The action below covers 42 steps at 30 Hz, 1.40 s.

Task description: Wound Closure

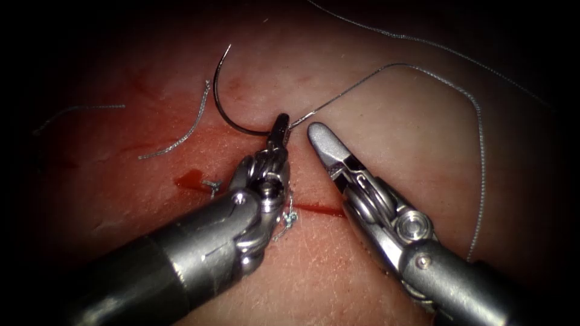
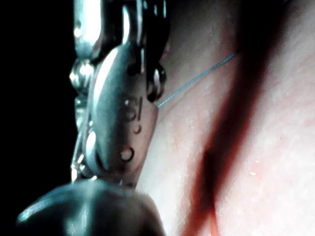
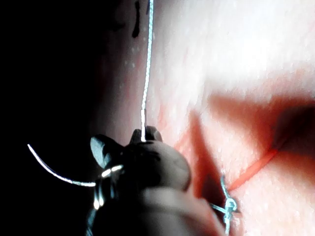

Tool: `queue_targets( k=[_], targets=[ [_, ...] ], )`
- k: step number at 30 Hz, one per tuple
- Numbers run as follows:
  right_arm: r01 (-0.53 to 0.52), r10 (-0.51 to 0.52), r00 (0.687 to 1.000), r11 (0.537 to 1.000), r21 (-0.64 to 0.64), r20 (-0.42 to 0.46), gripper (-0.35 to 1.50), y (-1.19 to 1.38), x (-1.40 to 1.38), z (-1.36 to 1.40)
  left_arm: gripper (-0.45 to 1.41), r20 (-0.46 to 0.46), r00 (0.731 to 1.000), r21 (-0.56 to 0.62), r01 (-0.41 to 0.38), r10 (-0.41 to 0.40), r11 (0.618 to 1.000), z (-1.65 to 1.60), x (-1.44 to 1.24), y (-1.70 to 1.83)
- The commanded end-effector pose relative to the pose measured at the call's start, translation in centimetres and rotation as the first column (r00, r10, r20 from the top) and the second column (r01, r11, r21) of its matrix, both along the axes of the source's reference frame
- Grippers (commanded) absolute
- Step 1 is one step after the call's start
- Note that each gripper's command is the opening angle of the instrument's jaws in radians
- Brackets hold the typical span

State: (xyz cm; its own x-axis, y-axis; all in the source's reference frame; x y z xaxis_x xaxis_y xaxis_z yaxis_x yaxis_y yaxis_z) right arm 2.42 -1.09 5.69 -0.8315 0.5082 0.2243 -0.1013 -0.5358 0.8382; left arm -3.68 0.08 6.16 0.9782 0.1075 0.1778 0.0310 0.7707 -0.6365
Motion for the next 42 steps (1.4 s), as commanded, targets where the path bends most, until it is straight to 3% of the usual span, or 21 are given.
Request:
queue_targets(
  k=[1,5,7,12,15,16,17,26,28,32,42],
  targets=[
    [-0.007,0.007,1.0,1.0,-0.012,-0.003,0.41,0.13,0.1,-0.03,-0.45,0.005,1.0,-0.008,-0.007,0.007,1.0,-0.07,-0.09,0.08],
    [-0.011,0.011,1.0,1.0,-0.015,0.0,0.41,0.18,0.15,0.04,-0.45,0.014,0.999,-0.009,-0.033,0.033,0.999,-0.11,-0.16,0.0],
    [-0.008,0.008,1.0,1.0,-0.018,-0.002,0.07,0.18,0.11,0.08,-0.45,0.015,0.999,-0.009,-0.035,0.036,0.999,-0.13,-0.19,-0.01],
    [-0.033,0.033,0.999,0.999,-0.021,0.014,0.26,0.23,0.0,0.12,-0.45,0.02,0.999,-0.007,-0.044,0.044,0.999,-0.15,-0.17,-0.02],
    [-0.038,0.038,0.999,0.999,-0.026,0.017,0.17,0.23,-0.04,0.18,-0.45,0.02,0.999,-0.006,-0.044,0.044,0.999,-0.16,-0.19,-0.03],
    [-0.037,0.037,0.999,0.999,-0.026,0.017,0.42,0.22,-0.05,0.19,-0.45,0.021,0.999,-0.006,-0.045,0.046,0.999,-0.16,-0.18,-0.02],
    [-0.037,0.037,0.999,0.999,-0.026,0.017,0.47,0.21,-0.05,0.18,-0.45,0.021,0.999,-0.006,-0.046,0.046,0.999,-0.16,-0.18,-0.01],
    [-0.025,0.025,0.999,1.0,0.006,0.034,0.44,0.16,-0.15,0.23,-0.45,0.017,0.999,-0.06,-0.027,0.028,0.998,-0.27,-0.09,0.15],
    [-0.03,0.03,0.999,0.999,0.013,0.032,0.57,0.17,-0.19,0.19,-0.45,0.007,1.0,-0.065,-0.018,0.018,0.998,-0.22,-0.07,0.14],
    [-0.034,0.034,0.999,0.999,0.029,0.023,0.52,0.16,-0.26,0.06,-0.45,-0.005,1.0,-0.068,-0.009,0.009,0.998,-0.18,0.03,0.18],
    [-0.045,0.045,0.999,0.999,0.018,0.029,0.59,0.14,-0.14,0.18,-0.45,0.002,1.0,-0.066,-0.001,0.001,0.998,-0.22,-0.12,0.09]
  ],
)
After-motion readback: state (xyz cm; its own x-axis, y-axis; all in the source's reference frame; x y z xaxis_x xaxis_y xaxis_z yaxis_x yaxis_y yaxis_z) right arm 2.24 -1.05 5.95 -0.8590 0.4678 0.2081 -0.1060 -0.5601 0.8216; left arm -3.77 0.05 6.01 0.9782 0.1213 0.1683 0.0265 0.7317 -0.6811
